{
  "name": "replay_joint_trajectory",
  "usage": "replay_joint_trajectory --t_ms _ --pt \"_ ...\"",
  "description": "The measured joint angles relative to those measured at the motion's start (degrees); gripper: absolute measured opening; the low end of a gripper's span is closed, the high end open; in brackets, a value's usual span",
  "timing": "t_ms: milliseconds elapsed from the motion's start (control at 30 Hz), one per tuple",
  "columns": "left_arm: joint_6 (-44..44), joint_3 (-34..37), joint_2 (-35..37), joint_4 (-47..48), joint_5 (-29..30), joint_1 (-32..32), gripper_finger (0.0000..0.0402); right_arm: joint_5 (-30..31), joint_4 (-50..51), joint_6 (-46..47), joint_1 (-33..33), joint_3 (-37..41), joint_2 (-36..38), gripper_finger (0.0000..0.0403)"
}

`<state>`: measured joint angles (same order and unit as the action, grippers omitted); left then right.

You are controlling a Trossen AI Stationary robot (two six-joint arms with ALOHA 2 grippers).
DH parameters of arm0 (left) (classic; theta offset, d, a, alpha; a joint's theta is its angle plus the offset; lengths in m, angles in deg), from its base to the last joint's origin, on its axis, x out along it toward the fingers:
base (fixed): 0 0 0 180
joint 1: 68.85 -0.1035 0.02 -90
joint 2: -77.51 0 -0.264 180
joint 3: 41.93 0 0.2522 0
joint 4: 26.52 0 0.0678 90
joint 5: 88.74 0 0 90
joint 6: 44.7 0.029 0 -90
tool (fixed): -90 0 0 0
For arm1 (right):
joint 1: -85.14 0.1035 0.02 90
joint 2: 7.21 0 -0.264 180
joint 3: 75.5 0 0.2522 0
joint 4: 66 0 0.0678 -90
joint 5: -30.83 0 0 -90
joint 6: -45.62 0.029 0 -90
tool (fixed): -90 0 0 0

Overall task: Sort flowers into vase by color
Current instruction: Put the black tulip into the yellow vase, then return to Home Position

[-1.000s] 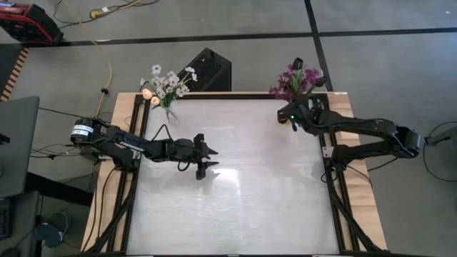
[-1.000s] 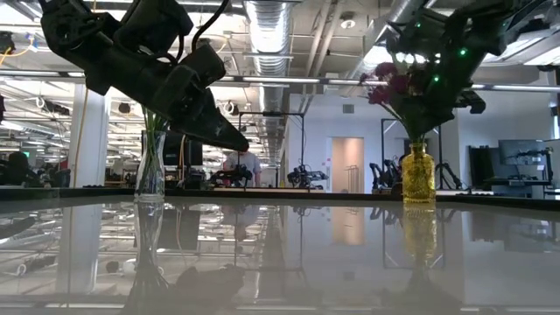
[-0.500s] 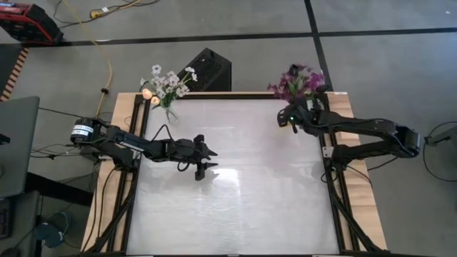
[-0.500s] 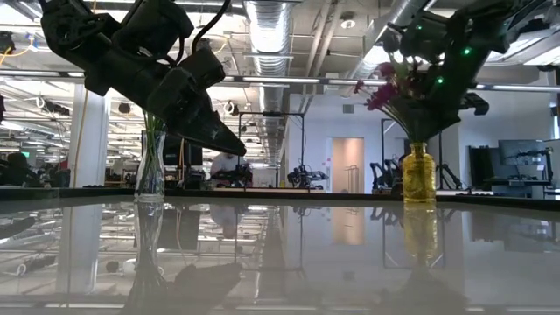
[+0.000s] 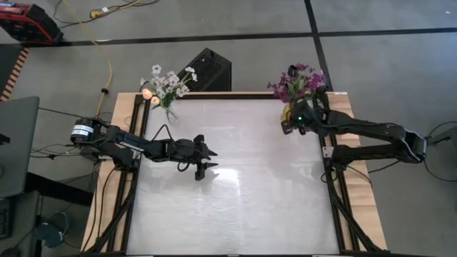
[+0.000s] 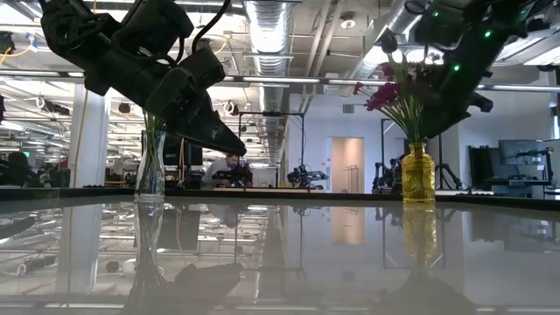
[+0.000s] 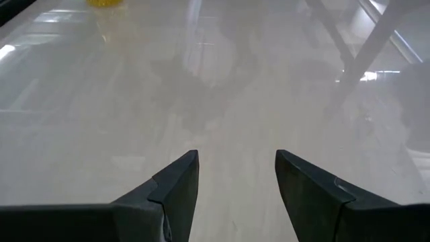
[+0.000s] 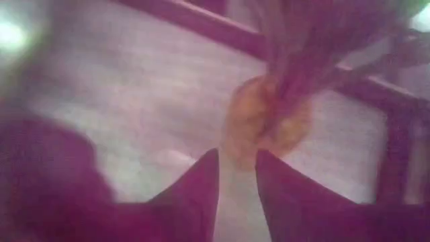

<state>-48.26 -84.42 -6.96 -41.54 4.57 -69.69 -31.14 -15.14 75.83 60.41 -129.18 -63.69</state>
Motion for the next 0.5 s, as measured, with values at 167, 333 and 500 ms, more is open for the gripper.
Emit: replay_joint_trajectory --t_ms 167,333,500 --pt "-0.1 0.0 0.0 0.0 0.0 0.0 0.0185 -11.6 0.0 -3.0 0.0 0.0 5.3 0.0124" --pt "-0.1 0.0 0.0 0.0 0.0 0.0 0.0185 -22.0 0.1 -4.2 0.4 -1.1 10.8 0.0123" --pt "-0.1 0.0 0.0 -0.2 0.0 0.0 0.0185 -22.8 0.3 -6.9 4.5 -6.4 13.8 0.0123"
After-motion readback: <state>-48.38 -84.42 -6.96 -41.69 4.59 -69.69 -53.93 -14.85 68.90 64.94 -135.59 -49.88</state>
